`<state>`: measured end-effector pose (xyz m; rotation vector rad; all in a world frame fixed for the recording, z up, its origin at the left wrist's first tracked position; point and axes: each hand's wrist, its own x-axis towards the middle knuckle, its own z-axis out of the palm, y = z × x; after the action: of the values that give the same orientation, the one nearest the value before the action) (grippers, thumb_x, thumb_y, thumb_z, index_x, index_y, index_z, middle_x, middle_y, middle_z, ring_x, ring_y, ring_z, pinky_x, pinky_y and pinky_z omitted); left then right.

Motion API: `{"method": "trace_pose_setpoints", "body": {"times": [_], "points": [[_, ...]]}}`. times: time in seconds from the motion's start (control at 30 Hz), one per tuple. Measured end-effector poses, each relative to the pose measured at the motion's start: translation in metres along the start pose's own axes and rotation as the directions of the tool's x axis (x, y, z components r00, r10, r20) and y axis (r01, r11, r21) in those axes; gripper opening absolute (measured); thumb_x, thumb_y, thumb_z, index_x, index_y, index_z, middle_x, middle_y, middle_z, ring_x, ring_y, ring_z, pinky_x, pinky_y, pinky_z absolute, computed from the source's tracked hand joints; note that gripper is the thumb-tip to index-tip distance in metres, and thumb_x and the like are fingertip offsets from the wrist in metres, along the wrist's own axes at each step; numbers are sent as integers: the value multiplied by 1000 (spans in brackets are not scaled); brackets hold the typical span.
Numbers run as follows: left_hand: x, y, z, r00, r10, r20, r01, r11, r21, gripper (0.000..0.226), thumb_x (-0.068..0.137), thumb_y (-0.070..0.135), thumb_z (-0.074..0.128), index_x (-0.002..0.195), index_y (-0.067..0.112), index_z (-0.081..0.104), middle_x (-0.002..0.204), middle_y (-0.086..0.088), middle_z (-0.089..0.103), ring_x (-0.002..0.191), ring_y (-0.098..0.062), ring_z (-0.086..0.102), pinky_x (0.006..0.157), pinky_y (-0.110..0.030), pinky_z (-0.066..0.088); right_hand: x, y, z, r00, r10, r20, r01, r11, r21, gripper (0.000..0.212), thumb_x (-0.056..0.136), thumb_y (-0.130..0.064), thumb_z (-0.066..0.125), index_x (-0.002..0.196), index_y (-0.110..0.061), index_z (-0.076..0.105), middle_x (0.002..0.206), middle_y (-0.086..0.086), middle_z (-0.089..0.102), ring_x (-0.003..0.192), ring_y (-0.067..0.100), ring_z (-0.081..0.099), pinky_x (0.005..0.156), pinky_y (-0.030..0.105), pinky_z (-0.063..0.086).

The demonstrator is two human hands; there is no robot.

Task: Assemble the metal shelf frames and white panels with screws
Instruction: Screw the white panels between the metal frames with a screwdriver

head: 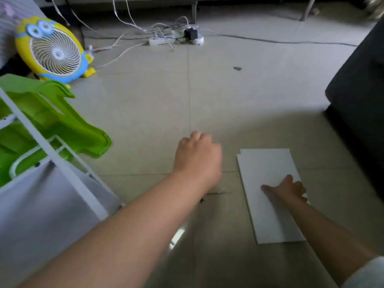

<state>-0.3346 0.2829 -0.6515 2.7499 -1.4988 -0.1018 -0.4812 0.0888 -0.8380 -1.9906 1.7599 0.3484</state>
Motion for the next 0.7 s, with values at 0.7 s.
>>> {"method": "trace_pose_setpoints", "body": {"times": [0.7], "points": [[3,127,213,650,-377,660,758,255,-600,33,87,10,51,119,-1,51,119,-19,55,110,-31,53,89,-30,42,53,40,6,985,141,98,-170,881,441,39,76,-24,62,104,3,58,103,18,62,93,32,61,78,32,47]]}}
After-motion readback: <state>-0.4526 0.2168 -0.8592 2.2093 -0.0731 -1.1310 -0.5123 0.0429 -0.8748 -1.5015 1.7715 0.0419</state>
